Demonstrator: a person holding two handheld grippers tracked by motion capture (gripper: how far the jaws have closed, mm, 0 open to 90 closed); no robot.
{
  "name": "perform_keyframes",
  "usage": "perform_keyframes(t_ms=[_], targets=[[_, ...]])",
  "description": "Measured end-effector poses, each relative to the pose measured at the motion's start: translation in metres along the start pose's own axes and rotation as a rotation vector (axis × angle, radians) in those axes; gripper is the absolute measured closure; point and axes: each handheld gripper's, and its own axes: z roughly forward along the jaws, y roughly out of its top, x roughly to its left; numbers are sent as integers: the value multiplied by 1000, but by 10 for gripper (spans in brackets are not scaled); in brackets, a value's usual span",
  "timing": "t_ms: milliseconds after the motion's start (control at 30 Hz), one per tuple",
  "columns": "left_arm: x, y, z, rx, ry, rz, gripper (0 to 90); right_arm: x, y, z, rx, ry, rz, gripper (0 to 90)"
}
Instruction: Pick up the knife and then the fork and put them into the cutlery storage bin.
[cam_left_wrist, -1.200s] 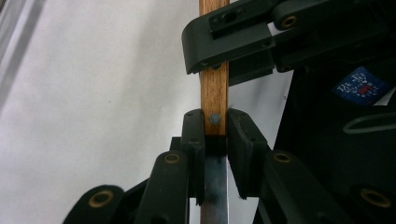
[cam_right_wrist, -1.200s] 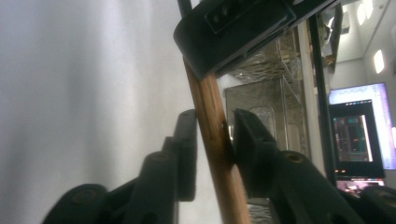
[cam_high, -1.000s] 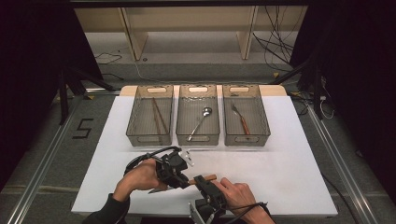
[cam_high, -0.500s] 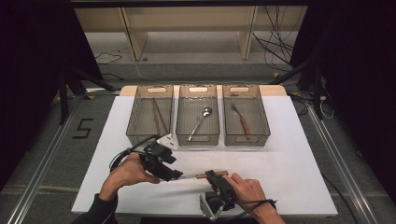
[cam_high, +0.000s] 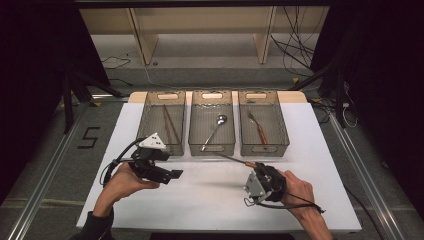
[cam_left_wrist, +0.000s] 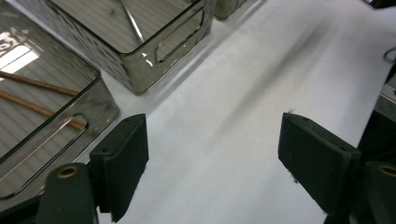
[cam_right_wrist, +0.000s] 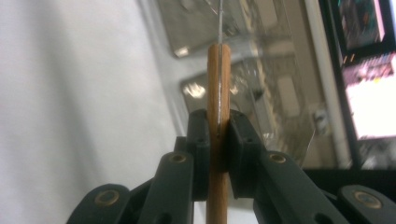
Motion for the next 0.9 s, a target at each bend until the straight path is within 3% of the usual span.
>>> perform_keyframes(t_ms=[167,333,567,800,900], targets=[[1,-10,2,-34,20,-23,216,-30,-13,3,15,65,233,812],[3,-19,4,-81,39,-33,200,-63,-26,13,2,172,503,812],[7,-36,13,-111,39,-73,196,-95,-39,31,4,302,786,811],[9,-53,14,-161,49,-109,192,-130,-44,59,27,403,1015,811],[9,-57,13,-190,53,-115,191,-142,-44,71,51,414,1056,811]])
